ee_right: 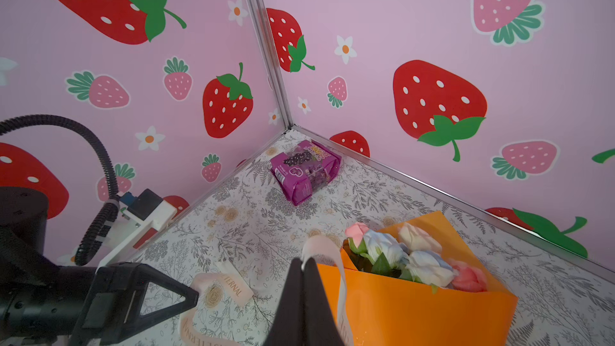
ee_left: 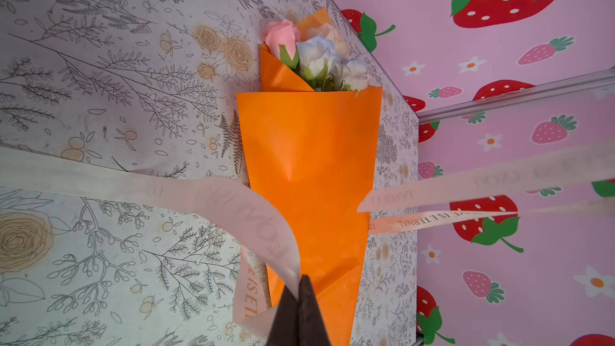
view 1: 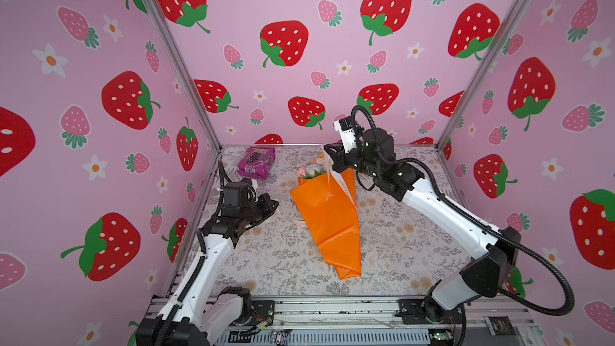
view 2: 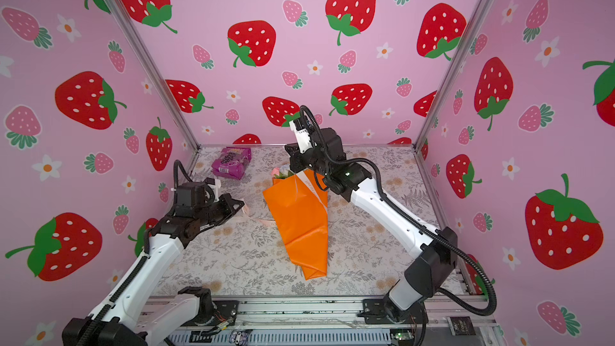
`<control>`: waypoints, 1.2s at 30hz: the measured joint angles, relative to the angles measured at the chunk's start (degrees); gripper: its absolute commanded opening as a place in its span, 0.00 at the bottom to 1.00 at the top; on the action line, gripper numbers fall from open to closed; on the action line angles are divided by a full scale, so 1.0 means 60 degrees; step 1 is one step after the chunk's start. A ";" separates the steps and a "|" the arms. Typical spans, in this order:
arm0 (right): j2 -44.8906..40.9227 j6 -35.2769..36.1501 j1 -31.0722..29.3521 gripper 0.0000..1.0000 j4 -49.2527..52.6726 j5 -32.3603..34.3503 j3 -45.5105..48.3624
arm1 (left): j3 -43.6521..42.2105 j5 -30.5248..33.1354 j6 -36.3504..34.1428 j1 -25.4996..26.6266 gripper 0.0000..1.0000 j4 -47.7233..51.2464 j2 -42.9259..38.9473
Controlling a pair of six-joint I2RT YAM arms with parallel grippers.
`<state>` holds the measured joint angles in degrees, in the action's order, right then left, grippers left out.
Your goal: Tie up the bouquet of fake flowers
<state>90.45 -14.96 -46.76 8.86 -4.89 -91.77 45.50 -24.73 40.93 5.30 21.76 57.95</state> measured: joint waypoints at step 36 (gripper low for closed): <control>0.4022 0.0976 -0.0954 0.26 0.2878 -0.5042 -0.1417 | -0.1016 0.1497 -0.0637 0.1537 0.00 -0.1617 -0.1647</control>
<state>114.59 -9.10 -52.49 26.13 -35.14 -100.27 39.40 -15.75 37.10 14.52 12.05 48.07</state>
